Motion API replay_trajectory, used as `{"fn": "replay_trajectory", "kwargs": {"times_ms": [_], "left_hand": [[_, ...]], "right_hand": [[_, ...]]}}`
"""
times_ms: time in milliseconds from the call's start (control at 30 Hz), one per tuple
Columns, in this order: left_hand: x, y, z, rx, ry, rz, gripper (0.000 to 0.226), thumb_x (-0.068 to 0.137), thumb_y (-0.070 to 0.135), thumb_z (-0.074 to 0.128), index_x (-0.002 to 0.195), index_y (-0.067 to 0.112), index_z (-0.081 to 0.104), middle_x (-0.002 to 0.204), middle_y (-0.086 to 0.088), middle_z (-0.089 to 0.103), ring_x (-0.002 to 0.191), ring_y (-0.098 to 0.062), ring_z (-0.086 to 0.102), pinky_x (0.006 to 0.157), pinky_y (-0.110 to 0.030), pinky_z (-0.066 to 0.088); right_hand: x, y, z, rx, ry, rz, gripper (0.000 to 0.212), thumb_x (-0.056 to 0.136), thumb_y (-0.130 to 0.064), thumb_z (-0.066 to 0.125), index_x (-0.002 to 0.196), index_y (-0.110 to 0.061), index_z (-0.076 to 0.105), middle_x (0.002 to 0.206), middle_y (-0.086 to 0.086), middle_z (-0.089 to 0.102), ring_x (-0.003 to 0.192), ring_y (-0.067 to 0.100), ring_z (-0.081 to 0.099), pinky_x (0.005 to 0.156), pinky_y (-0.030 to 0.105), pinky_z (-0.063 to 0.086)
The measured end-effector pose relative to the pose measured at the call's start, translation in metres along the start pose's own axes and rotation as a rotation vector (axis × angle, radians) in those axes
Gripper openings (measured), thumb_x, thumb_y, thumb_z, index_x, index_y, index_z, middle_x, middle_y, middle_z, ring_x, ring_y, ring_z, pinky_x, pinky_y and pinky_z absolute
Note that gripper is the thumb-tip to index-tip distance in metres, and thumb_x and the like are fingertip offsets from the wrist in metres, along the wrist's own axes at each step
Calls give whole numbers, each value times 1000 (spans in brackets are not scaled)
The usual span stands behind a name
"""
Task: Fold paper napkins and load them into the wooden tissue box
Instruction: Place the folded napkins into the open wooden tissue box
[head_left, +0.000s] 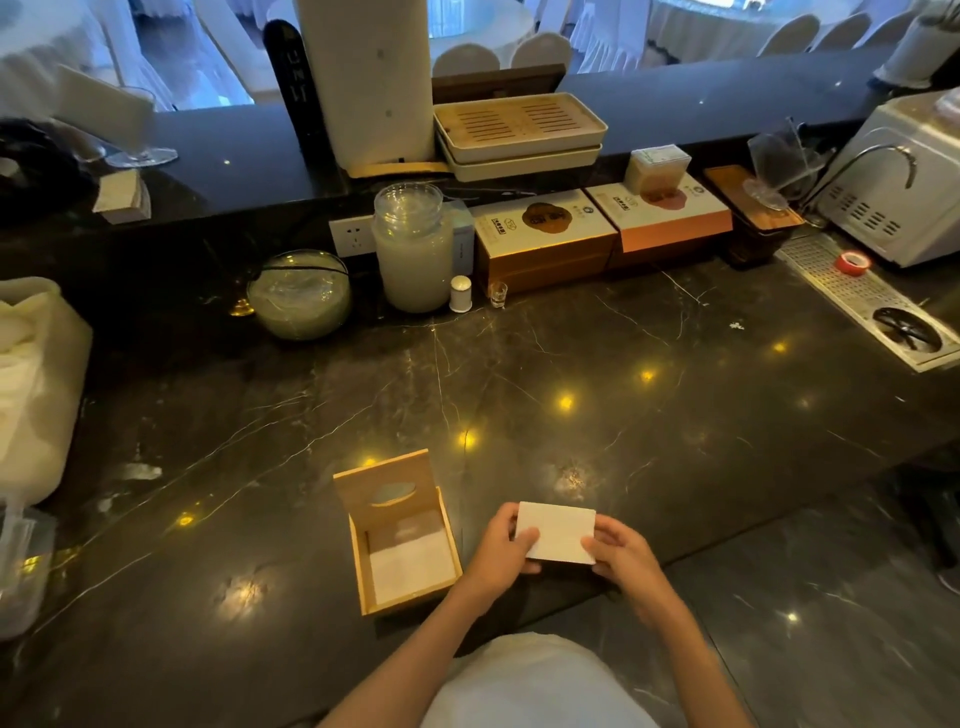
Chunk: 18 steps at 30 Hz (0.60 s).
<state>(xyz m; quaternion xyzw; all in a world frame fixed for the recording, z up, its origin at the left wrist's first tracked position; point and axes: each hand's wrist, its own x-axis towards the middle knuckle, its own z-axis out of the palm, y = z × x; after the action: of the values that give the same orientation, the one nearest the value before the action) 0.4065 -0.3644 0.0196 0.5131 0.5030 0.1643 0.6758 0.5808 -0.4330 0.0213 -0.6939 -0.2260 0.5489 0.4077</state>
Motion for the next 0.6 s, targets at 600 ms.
{"fn": "replay_trajectory", "kwargs": {"times_ms": [600], "left_hand": [[-70, 41, -100, 58, 127, 185, 19, 101, 23, 51, 118, 17, 58, 110, -1, 65, 93, -13, 69, 63, -22, 56]], "right_hand": [[-13, -99, 79, -521, -480, -238, 21, 93, -20, 63, 114, -22, 64, 108, -2, 69, 97, 9, 67, 78, 23, 56]]}}
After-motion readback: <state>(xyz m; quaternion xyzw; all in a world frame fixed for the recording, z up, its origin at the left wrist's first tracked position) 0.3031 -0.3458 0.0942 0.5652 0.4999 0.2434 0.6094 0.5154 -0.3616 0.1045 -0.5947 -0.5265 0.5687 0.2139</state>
